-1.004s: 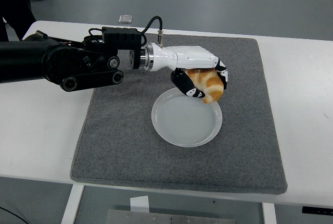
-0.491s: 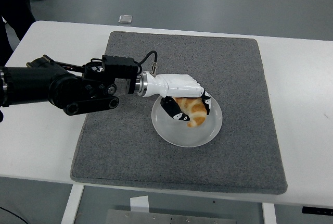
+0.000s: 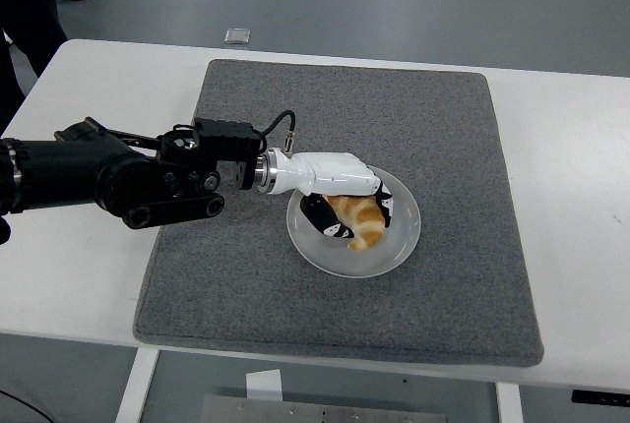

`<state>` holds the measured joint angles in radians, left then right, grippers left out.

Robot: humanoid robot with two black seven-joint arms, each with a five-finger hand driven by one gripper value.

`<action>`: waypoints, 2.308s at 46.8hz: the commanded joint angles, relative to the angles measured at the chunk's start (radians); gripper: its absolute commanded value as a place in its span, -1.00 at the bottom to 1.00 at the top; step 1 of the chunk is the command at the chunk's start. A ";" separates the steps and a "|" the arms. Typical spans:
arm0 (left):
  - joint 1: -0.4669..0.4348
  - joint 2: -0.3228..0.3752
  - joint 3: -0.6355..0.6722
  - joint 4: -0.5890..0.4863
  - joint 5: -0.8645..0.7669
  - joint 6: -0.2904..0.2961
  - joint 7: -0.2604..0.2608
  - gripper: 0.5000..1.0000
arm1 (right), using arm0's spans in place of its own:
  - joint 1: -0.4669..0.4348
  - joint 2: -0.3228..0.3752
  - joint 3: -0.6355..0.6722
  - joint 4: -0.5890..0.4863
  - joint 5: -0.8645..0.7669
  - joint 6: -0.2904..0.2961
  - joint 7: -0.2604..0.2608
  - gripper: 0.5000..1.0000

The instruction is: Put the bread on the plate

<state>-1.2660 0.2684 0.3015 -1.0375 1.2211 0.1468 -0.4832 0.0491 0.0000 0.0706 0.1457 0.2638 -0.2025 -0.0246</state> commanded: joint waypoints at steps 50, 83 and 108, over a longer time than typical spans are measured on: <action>0.022 0.000 0.002 0.014 -0.017 0.010 0.000 0.96 | 0.000 0.000 0.000 0.000 0.000 0.000 0.000 0.81; 0.020 0.014 -0.229 0.051 -0.259 -0.013 0.000 0.98 | 0.000 0.000 0.000 0.000 0.000 0.000 0.000 0.81; 0.077 0.017 -0.407 0.165 -0.908 -0.012 0.002 0.99 | 0.000 0.000 0.000 0.000 0.000 0.000 0.000 0.81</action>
<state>-1.2135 0.2850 -0.0676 -0.8901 0.3799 0.1366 -0.4834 0.0490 0.0000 0.0705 0.1457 0.2639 -0.2026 -0.0246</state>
